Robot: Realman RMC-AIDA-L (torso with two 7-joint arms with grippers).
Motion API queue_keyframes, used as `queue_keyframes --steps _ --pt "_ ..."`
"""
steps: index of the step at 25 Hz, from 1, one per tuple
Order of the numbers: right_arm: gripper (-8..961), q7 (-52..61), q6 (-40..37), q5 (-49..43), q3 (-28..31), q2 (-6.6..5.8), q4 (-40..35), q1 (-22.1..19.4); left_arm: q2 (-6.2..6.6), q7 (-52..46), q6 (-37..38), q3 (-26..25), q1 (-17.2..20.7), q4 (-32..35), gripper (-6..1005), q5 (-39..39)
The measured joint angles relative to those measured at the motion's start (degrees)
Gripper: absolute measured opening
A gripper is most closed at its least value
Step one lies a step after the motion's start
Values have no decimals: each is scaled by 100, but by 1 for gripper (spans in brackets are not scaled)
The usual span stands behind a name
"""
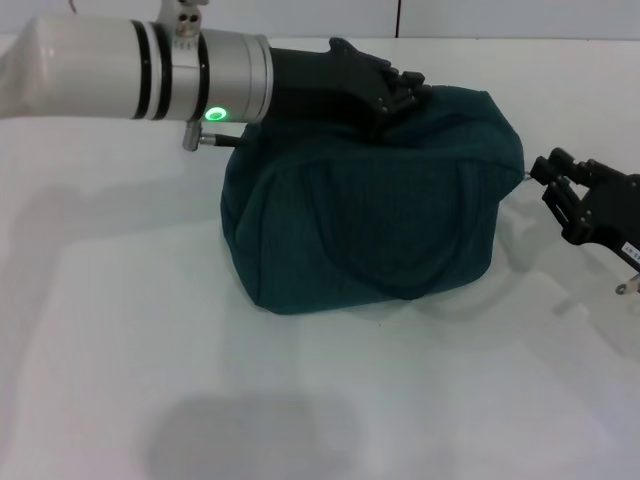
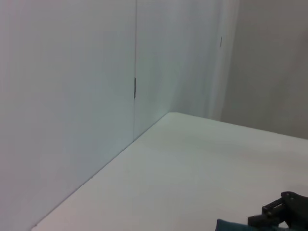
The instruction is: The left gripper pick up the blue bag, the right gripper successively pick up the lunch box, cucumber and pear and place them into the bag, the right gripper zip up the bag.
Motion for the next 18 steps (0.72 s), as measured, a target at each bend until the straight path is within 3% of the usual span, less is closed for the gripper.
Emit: queue_keyframes --steps 3,9,15,18 --pt "172 261 -23 18 8 -23 7 0 -2 70 6 6 150 1 74 -189" --pt "295 471 -441 22 24 -135 44 -121 4 446 41 6 384 47 311 -815" --pt "475 583 -1828 -12 75 -454 34 -216 26 760 669 -204 503 249 559 -1291" --pt "555 1025 -2465 -303 39 -757 20 -53 31 1092 1514 -424 532 277 695 -1488"
